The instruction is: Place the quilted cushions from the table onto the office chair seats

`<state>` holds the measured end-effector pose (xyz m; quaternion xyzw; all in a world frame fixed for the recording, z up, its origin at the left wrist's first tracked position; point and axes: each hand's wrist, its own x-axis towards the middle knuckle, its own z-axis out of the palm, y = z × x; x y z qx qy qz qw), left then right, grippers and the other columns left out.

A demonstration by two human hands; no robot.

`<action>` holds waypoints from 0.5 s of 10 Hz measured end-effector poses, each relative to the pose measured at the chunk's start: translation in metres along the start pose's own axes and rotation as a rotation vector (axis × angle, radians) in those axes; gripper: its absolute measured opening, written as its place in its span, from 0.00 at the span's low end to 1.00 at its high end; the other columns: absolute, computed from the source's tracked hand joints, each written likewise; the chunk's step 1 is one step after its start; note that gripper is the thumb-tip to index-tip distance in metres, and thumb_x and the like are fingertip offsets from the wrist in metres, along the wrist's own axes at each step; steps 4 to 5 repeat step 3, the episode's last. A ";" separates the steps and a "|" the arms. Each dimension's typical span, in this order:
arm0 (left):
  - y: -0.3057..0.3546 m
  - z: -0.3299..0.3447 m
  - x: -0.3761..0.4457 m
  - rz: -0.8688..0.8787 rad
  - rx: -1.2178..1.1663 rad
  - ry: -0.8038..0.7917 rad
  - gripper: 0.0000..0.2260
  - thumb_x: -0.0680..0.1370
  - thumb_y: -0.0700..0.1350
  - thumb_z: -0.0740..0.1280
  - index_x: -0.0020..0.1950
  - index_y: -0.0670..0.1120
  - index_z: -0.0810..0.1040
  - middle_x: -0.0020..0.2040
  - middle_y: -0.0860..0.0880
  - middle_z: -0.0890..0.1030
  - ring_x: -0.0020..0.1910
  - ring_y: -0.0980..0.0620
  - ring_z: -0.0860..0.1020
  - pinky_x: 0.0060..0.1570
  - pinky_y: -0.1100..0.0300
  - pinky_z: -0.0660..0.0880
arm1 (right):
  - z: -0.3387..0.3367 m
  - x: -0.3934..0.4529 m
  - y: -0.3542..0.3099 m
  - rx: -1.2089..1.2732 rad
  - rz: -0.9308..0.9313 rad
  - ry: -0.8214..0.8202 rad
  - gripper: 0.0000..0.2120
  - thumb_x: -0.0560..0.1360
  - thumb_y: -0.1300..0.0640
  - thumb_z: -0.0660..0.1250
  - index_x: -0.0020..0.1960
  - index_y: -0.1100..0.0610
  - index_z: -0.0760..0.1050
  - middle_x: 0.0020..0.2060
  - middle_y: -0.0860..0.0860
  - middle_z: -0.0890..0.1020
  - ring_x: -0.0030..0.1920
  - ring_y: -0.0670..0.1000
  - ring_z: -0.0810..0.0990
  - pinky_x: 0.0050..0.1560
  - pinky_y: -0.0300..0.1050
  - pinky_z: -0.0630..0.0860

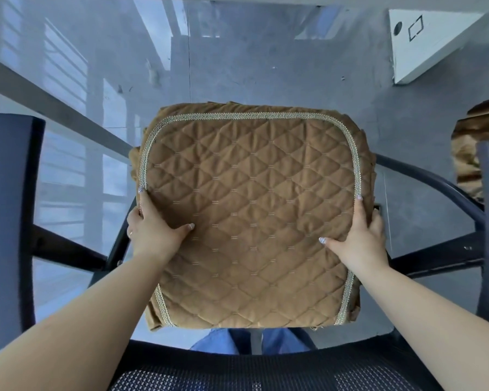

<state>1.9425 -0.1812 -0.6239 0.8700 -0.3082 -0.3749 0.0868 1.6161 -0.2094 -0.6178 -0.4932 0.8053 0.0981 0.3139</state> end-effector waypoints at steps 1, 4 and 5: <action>0.000 0.001 -0.002 0.011 0.039 0.019 0.51 0.69 0.49 0.76 0.79 0.50 0.44 0.77 0.40 0.54 0.75 0.38 0.54 0.72 0.45 0.55 | 0.001 -0.004 -0.006 -0.014 -0.002 0.034 0.51 0.69 0.48 0.74 0.78 0.49 0.42 0.76 0.59 0.47 0.75 0.62 0.51 0.69 0.59 0.60; 0.031 0.008 -0.039 0.283 -0.018 -0.035 0.38 0.73 0.49 0.72 0.77 0.48 0.56 0.74 0.44 0.64 0.73 0.45 0.63 0.69 0.50 0.62 | -0.011 -0.021 -0.038 0.161 -0.213 -0.003 0.35 0.73 0.52 0.70 0.75 0.53 0.59 0.68 0.54 0.72 0.68 0.55 0.70 0.67 0.53 0.68; 0.031 0.008 -0.039 0.283 -0.018 -0.035 0.38 0.73 0.49 0.72 0.77 0.48 0.56 0.74 0.44 0.64 0.73 0.45 0.63 0.69 0.50 0.62 | -0.011 -0.021 -0.038 0.161 -0.213 -0.003 0.35 0.73 0.52 0.70 0.75 0.53 0.59 0.68 0.54 0.72 0.68 0.55 0.70 0.67 0.53 0.68</action>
